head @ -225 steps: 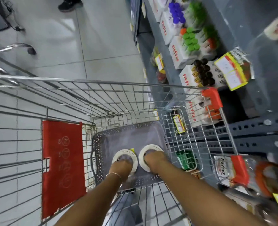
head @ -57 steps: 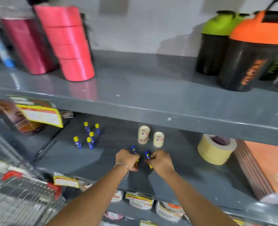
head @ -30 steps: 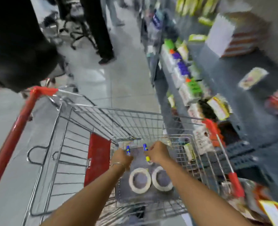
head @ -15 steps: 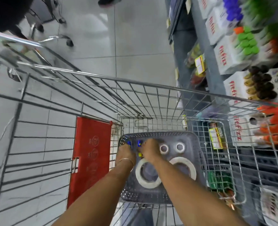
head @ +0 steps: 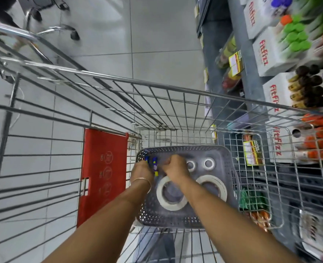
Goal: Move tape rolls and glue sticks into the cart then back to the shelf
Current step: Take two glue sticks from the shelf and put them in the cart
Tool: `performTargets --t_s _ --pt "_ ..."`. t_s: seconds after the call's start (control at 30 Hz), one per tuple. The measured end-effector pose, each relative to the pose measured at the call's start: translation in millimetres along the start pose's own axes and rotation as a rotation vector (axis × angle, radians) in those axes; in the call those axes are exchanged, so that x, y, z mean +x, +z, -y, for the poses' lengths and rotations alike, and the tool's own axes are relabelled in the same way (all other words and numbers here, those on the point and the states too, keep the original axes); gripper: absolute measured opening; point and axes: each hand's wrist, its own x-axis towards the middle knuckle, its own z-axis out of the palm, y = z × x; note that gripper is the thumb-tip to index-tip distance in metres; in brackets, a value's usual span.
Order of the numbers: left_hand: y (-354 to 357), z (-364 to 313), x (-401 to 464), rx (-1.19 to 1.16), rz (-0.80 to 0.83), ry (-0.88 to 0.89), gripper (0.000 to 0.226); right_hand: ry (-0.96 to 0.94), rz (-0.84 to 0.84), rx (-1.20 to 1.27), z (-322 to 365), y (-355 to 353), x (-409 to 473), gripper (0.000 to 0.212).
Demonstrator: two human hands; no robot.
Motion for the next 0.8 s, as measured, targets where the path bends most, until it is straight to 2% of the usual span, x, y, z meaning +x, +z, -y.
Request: performTargets --t_s 0.1,0.2,0.27,0.37,0.5,0.67,0.8 --pt "-3.5 -2.8 -18.7 0.161 0.056 0.227 0.036 -0.140 -0.023 -0.228 -9.7 -44.8 -21.5 0.028" --pt "10.7 -6.7 -42.8 0.453 0.051 0.633 0.063 -0.378 0.037 -0.682 -34.5 -87.1 -40.8 0.042" --pt "27.3 -5.6 -54.0 0.604 0.083 0.777 0.086 -0.495 0.103 -0.983 -55.0 -107.2 -49.9 0.058" --pt "50.3 0.1 -60.2 0.701 0.118 0.787 0.108 -0.496 0.183 -1.167 -78.3 -120.5 -61.3 0.088" --pt "66.5 -0.2 -67.5 0.642 0.132 0.634 0.114 -0.514 0.264 -1.240 -99.5 -112.6 -68.9 0.119" --pt "75.8 -0.4 -65.7 0.616 0.123 0.602 0.111 -0.533 0.239 -1.284 -106.3 -96.8 -69.9 0.125" --pt "78.9 -3.8 -59.4 0.584 0.155 0.579 0.117 -0.488 0.217 -1.313 -108.2 -95.8 -67.1 0.121"
